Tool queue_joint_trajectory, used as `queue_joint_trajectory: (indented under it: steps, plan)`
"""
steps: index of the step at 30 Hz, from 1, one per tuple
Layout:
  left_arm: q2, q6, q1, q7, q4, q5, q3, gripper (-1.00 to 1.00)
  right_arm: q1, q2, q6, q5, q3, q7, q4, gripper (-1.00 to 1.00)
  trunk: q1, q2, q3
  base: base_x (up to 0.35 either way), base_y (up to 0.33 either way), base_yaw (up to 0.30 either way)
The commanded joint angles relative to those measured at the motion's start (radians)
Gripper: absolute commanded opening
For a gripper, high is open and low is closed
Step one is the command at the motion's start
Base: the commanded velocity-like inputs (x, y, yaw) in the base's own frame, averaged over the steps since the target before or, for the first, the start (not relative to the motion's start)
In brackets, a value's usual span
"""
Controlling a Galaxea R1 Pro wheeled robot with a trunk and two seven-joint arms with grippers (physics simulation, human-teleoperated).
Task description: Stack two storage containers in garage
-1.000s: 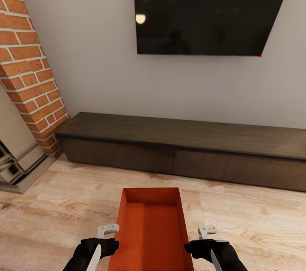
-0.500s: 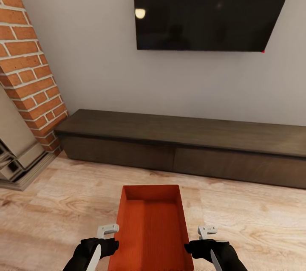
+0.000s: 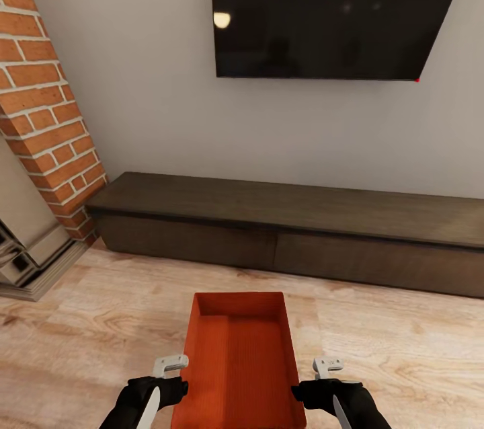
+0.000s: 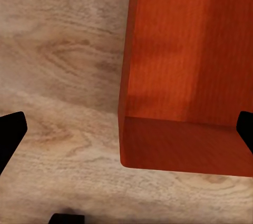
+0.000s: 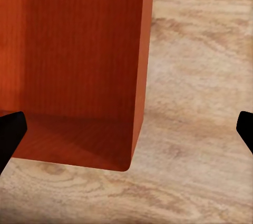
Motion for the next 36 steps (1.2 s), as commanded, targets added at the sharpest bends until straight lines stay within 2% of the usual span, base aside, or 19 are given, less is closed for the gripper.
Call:
queue_joint_trajectory:
  steps: [1,36]
  plan:
    - [-0.001,0.005,0.000,0.007,-0.001,0.010,0.002,1.00,0.000,0.000,0.005,0.005,0.000,0.005,-0.001,1.00,0.000,0.000,-0.001,0.000,0.000,0.000]
    - [-0.002,0.004,0.000,0.007,-0.001,0.010,0.002,1.00,0.000,0.000,0.005,0.005,0.002,0.005,-0.001,1.00,0.000,0.000,-0.053,0.000,0.000,0.000]
